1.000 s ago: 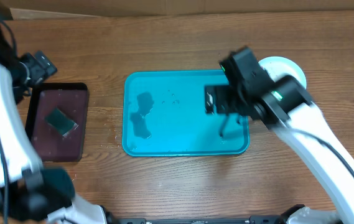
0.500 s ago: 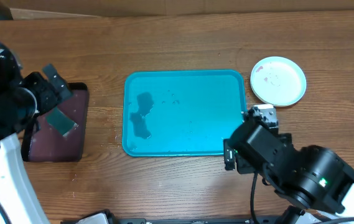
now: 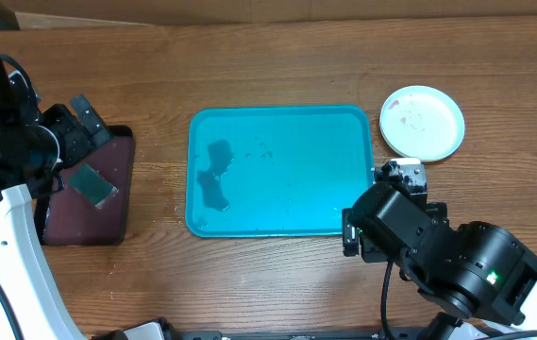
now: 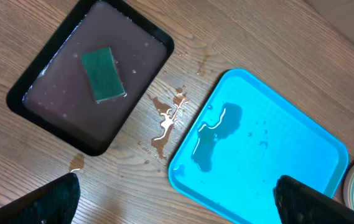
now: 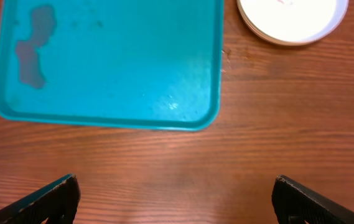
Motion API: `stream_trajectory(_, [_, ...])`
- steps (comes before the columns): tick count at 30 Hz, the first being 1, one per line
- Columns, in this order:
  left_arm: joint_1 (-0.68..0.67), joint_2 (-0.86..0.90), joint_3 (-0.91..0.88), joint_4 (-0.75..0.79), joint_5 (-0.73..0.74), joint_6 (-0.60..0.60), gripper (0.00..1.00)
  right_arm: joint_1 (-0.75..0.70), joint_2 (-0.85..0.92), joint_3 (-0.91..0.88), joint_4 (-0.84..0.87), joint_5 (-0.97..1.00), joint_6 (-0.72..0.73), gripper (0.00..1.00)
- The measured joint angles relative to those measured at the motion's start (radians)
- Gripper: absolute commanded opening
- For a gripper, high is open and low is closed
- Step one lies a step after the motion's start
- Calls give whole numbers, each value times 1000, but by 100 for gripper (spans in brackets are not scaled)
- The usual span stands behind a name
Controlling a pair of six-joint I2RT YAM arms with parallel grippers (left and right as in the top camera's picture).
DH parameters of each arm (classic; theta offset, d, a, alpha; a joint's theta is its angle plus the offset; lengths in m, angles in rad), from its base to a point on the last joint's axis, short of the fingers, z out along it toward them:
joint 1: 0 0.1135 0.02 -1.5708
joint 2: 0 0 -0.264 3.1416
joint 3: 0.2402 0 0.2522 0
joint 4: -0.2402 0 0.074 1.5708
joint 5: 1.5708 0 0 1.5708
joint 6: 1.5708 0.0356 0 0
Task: Clean dirty plates on tray and stack at the side
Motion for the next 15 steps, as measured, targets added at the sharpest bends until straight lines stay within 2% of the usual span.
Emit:
stream_trajectory(11, [0,0,0,0,0,0,100,5,0,0,-97,-19,3,100])
stream_trajectory(15, [0,0,0,0,0,0,100,-17,-8,-4,-73,-17,3,100])
